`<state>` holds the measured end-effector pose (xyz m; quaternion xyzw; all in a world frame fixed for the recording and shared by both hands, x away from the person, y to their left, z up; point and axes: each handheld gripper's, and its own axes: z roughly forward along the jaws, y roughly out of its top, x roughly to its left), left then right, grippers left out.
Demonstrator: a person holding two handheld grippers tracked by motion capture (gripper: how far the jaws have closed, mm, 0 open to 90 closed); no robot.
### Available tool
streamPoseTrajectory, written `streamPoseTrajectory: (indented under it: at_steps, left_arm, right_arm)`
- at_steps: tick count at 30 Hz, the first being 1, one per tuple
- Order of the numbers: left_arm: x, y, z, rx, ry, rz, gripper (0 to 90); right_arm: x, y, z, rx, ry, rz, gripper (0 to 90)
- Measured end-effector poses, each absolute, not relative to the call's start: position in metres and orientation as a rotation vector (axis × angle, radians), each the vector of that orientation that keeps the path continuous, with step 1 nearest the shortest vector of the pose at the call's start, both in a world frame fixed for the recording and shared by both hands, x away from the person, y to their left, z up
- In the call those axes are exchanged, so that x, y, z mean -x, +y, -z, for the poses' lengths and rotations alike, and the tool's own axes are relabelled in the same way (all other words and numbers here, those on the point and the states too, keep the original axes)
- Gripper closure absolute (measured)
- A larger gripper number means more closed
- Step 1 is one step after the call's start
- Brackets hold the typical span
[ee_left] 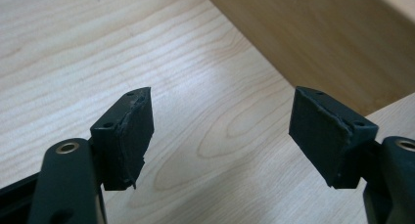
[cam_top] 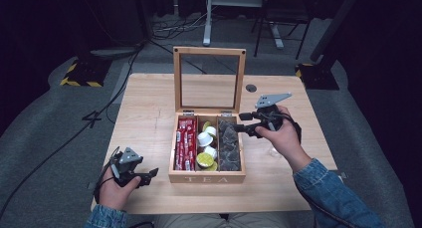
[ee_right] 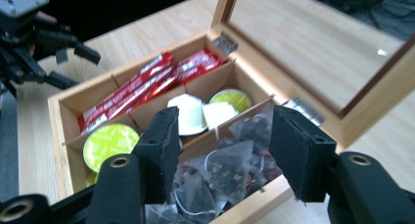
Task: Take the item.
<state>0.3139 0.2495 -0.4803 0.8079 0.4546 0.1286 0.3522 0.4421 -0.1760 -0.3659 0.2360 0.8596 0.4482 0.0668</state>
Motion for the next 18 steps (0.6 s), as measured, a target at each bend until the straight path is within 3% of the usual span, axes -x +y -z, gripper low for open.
streamPoseTrajectory:
  at_steps: [10,18]
  left_arm:
    - [-0.316,0.250,0.490,-2.131,1.180,-0.349,24.7]
    - [-0.318,0.248,0.495,-2.155,1.192,-0.349,25.0]
  right_arm:
    - [-0.446,-0.155,0.401,-0.724,2.676,-1.239,52.9]
    - [-0.452,-0.146,0.419,-0.736,2.685,-1.159,51.1]
